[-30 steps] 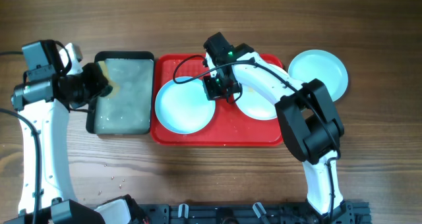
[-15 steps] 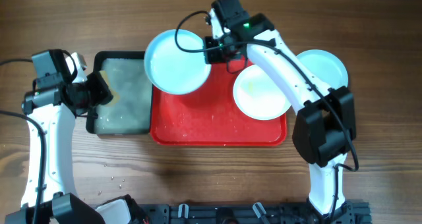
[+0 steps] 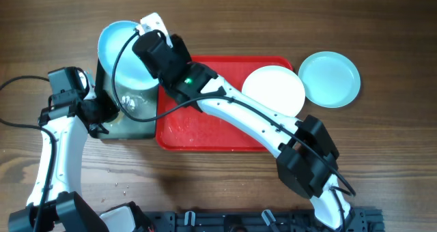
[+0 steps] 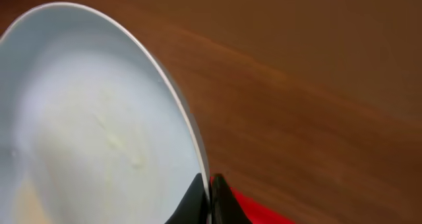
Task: Clean dirty plates on tray and stack at the side
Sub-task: 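Lift the teal plate with the right gripper over the black tray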
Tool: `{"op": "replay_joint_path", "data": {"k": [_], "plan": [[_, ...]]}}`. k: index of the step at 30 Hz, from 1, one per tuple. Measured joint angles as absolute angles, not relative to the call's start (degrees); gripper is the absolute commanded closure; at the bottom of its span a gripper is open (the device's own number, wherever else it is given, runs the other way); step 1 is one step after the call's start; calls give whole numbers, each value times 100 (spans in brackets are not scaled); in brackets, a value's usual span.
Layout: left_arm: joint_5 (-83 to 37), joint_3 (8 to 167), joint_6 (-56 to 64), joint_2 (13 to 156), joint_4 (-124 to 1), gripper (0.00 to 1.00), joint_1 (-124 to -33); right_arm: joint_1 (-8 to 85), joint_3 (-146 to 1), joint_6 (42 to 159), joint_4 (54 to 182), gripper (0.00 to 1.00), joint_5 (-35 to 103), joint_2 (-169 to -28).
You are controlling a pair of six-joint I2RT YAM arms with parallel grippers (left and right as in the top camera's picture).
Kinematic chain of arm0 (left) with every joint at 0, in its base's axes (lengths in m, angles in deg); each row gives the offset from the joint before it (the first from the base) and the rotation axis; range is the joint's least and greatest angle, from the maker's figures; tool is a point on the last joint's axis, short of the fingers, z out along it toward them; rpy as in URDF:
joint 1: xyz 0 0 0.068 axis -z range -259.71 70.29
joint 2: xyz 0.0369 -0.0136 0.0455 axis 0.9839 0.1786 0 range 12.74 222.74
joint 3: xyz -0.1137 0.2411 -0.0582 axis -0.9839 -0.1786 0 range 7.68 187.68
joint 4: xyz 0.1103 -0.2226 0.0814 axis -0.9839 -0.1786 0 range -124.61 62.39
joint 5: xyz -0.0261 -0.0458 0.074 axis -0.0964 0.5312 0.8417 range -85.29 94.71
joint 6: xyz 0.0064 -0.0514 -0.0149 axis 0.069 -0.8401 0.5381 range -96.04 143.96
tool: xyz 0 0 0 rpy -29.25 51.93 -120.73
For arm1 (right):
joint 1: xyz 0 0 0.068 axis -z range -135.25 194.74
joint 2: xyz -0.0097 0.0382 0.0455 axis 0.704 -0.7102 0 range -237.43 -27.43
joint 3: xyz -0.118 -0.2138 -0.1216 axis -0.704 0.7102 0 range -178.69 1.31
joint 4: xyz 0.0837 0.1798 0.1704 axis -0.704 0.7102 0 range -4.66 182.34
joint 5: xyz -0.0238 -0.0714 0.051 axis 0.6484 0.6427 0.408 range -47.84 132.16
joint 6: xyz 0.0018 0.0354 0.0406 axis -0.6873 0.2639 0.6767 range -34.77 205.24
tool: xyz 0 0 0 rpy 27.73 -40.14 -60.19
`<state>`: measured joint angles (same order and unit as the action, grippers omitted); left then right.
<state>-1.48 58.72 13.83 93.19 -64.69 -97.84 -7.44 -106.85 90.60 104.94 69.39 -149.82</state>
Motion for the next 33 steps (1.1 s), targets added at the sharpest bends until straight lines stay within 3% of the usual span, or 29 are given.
{"op": "replay_joint_path", "data": {"k": [3,14,26,33], "plan": [[-120,5872,1381,9319,-6462,96,-9784,-744,-10685,8033,10126,96,7090,-14984],[-111,5861,1381,9319,-6401,96,-9784,-764,-10685,6013,8758,96,7465,-14988],[-109,5861,1381,9319,-6397,96,-9784,-851,-10685,4217,7488,96,7719,-14993],[-109,5861,1381,9319,-6399,96,-9784,-873,-10685,3906,7458,96,7695,-14995]]}}
